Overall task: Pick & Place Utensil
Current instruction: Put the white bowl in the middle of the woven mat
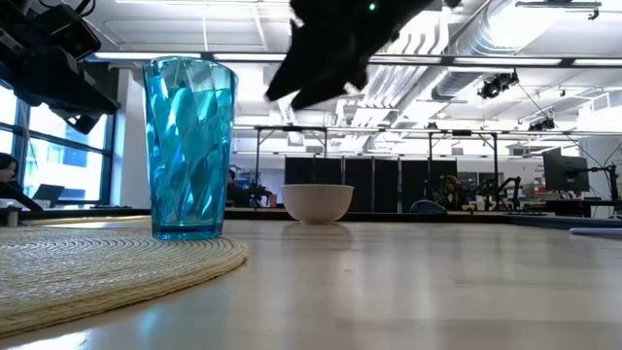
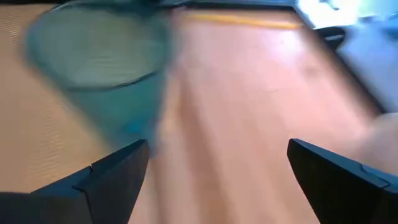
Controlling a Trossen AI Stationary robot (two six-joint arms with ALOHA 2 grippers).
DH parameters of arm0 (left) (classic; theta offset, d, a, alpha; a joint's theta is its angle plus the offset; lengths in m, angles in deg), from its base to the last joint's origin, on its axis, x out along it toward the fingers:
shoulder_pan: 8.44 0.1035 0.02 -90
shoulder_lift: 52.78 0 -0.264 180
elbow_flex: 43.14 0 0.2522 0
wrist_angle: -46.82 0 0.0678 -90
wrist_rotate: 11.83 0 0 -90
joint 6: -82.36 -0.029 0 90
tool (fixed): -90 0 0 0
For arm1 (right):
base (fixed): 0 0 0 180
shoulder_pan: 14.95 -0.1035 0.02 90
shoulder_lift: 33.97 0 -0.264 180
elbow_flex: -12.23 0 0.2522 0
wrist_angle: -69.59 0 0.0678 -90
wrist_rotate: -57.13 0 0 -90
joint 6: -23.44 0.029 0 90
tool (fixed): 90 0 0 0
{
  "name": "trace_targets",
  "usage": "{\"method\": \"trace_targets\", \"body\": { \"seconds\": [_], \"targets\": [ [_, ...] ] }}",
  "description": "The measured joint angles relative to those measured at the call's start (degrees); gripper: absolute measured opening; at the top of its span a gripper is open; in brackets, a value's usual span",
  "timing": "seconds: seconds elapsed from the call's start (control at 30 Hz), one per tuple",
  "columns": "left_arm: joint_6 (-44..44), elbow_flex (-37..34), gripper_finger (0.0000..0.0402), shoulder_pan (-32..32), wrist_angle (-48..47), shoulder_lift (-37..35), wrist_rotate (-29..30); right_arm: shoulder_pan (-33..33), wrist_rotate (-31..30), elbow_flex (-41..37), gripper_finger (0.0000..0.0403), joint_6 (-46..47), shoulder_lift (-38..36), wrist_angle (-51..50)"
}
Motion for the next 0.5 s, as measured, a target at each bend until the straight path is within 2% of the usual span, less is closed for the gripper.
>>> {"method": "trace_targets", "body": {
  "seconds": [0.1, 0.17, 0.3, 0.4, 0.5],
  "targets": [
    [-0.02, 0.0, 0.0001, 0.0, -0.03, 0.0, -0.02, 3.09, -2.82, 0.0, 0.037, -2.45, -3.63, -3.52],
    [-0.05, 0.0, 0.0001, 0.01, -0.03, 0.0, 0.0, 6.22, -1.85, 0.0, 0.0365, -2.51, -5.4, -4.55],
    [-0.17, 0.0, 0.0001, 0.02, 0.09, 0.0, 0.04, 14.05, 5.38, 0.04, 0.0351, -2.8, -5.78, -4.67],
    [-0.17, 0.0, 0.0001, 0.02, 0.2, 0.02, 0.04, 19.32, 11.33, 0.04, 0.0337, -2.89, -3.62, -4.71],
    [-0.17, -0.01, 0.0001, 0.0, 0.37, 0.01, 0.05, 22.76, 14.65, 0.04, 0.0324, -3.91, -0.63, -4.3]
  ]
}}
